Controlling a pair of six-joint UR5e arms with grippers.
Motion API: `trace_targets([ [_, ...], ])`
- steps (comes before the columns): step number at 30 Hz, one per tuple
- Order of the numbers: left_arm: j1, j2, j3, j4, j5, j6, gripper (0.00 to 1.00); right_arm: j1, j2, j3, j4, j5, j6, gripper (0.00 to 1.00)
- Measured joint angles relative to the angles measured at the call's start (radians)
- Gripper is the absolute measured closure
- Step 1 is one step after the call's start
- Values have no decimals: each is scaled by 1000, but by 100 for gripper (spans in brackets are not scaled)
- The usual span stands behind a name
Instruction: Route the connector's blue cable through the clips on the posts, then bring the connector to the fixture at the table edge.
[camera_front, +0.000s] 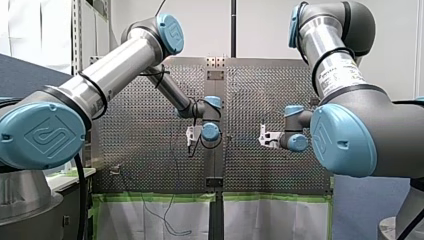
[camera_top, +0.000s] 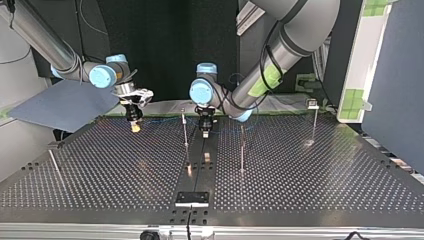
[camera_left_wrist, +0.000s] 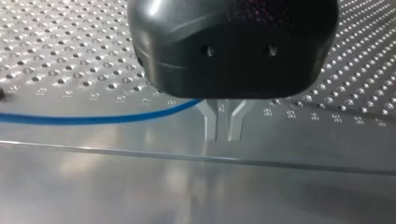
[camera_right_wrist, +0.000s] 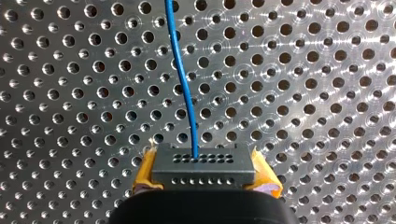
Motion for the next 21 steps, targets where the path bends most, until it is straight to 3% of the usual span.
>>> trace_targets([
  [15,16,-4,5,-14,31,-18,83,1,1,-10,23,0,3,100],
  [18,20,-15,13,-25,34,-19,77,3,1,-10,25,-1,3,100],
  [20,21,-23,18,-32,36,-19,61,4,1,-10,26,-1,3,100],
  [21,22,-25,19,-34,37,-19,61,4,1,-10,26,-1,2,100],
])
